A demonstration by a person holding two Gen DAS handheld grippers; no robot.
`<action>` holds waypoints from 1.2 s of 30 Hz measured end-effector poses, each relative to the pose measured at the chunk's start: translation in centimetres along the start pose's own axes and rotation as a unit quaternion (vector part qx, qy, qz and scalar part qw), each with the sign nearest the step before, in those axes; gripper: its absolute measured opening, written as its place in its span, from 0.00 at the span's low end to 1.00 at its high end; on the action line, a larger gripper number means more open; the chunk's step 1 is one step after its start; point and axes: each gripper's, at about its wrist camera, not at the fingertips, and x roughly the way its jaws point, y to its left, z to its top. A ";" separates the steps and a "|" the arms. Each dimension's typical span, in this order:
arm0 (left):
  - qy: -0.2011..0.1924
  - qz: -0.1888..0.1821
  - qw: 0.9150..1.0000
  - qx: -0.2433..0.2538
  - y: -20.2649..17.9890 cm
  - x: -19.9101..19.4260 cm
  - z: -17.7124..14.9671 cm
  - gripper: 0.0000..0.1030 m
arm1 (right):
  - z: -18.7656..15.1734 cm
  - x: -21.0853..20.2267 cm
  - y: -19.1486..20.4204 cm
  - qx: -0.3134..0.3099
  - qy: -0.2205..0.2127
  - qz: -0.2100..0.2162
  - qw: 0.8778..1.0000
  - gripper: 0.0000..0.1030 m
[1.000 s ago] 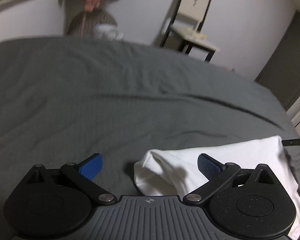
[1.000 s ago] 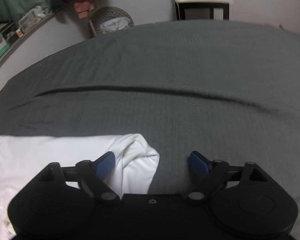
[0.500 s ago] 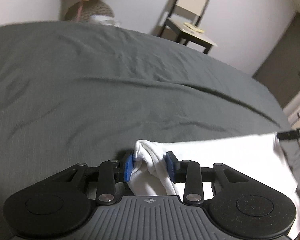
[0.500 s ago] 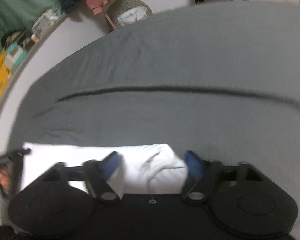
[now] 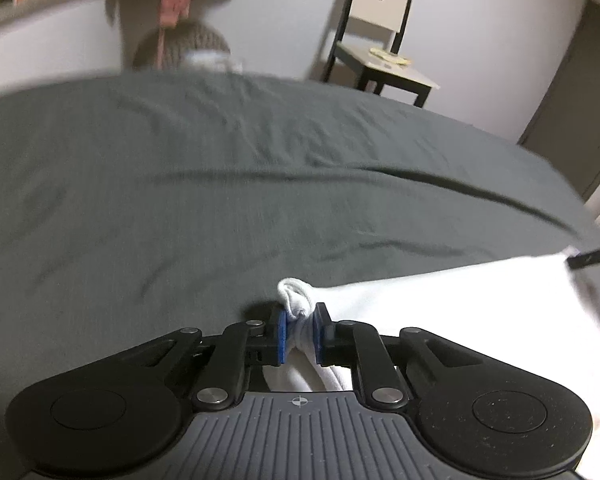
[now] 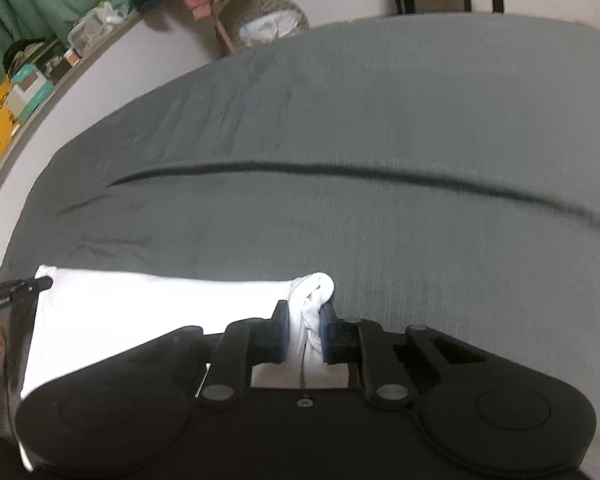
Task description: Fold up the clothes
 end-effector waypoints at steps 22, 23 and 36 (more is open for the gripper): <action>-0.162 0.010 0.986 0.035 0.4 -4.4 5.1 0.12 | 3.6 -5.1 1.8 -0.048 -0.188 0.019 0.981 0.14; -0.170 -0.003 0.984 0.046 0.5 -5.8 4.3 0.12 | 2.4 -6.5 1.7 -0.051 -0.193 0.033 0.979 0.14; -0.067 -0.086 0.952 0.285 -3.7 -16.5 -9.5 0.12 | -14.9 -11.4 2.2 -0.067 -0.106 0.045 0.991 0.14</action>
